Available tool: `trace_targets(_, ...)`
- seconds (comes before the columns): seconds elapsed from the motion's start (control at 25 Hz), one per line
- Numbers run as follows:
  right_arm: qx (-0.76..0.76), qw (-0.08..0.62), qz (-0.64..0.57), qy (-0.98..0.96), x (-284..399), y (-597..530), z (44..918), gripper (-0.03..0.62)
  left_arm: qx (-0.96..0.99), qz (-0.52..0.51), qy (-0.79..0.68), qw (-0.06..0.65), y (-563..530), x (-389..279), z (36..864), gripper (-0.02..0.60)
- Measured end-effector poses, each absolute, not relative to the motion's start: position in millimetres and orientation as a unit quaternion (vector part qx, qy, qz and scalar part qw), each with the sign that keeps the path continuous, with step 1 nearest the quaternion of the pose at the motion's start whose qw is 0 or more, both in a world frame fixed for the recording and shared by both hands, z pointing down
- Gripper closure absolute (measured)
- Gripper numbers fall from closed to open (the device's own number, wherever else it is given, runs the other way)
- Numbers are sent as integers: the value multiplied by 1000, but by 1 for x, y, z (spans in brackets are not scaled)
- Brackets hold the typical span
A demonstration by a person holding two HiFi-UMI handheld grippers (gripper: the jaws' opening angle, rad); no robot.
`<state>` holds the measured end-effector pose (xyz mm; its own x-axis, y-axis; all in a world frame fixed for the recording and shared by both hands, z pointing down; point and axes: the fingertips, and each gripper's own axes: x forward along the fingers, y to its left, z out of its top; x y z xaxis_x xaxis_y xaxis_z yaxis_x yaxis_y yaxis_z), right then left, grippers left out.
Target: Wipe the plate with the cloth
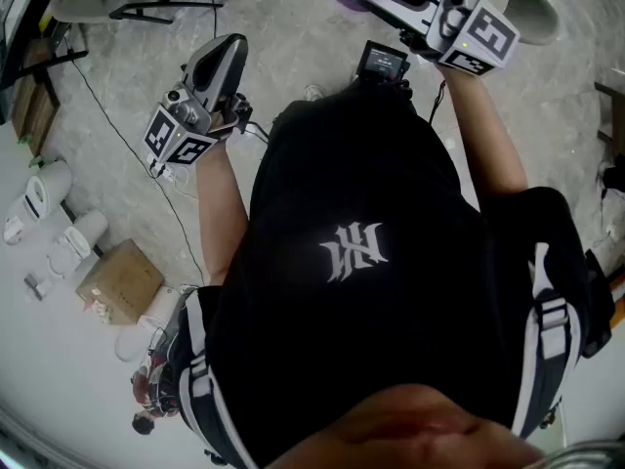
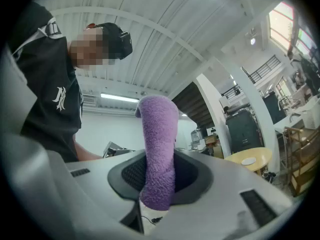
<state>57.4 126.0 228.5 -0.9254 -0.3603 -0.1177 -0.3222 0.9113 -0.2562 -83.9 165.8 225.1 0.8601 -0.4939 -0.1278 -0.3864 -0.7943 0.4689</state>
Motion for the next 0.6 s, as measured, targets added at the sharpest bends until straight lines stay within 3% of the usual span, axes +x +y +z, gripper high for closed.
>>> trace_targets(0.6, -143, 111, -122, 976, 54, 129, 216, 488, 935, -120, -248, 221, 163, -81, 228, 580)
